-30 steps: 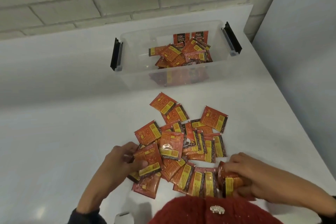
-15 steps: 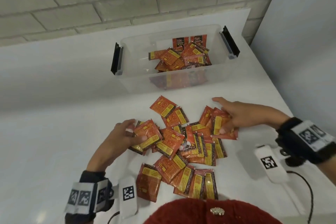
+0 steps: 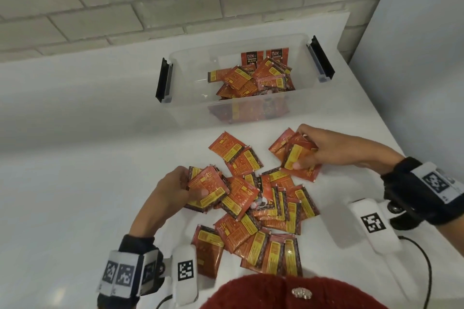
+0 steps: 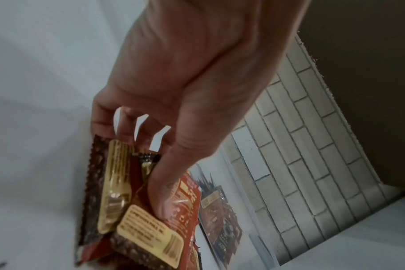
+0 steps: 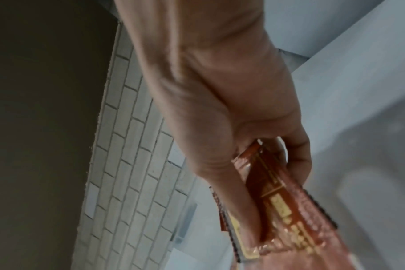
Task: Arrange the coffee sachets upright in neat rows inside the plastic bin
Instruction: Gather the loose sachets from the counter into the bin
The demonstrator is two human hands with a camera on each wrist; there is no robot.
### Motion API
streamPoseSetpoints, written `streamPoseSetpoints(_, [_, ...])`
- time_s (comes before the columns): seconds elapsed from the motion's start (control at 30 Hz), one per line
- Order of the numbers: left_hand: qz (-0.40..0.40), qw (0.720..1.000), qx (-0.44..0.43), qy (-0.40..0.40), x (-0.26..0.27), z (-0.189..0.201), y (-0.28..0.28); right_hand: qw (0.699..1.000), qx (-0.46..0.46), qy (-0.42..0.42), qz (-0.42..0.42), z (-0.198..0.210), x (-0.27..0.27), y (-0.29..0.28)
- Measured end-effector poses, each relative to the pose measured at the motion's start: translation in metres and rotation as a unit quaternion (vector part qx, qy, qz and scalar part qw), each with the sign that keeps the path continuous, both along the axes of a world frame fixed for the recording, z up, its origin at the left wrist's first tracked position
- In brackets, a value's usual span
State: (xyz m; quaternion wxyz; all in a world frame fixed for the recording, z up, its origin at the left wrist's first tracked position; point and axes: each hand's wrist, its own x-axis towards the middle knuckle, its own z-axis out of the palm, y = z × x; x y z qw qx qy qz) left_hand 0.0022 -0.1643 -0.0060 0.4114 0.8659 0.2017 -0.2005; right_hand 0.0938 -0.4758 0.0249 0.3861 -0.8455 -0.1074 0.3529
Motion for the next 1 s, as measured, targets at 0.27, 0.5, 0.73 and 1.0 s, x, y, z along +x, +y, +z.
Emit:
streamPoseSetpoints(0.27, [0.028,0.994,-0.108,-0.01,-0.009,0.018,0.007,0.976,-0.025,0.051,0.209,0.014,-0.028,0.077])
streamPoseSetpoints(0.5, [-0.048,0.985,-0.149,0.073,-0.052,0.043,0.04,0.941,-0.161,-0.033,0.295,0.002,-0.042,0.105])
streamPoseSetpoints(0.73, [-0.174,0.978,-0.043,0.108,-0.081,0.015,0.017,0.955,-0.146,-0.047,0.254,-0.002,-0.04,0.093])
streamPoseSetpoints(1.0, [-0.139,0.978,-0.077,0.134,-0.068,0.012,0.013,0.985,-0.034,0.009,0.168,0.007,-0.022,0.051])
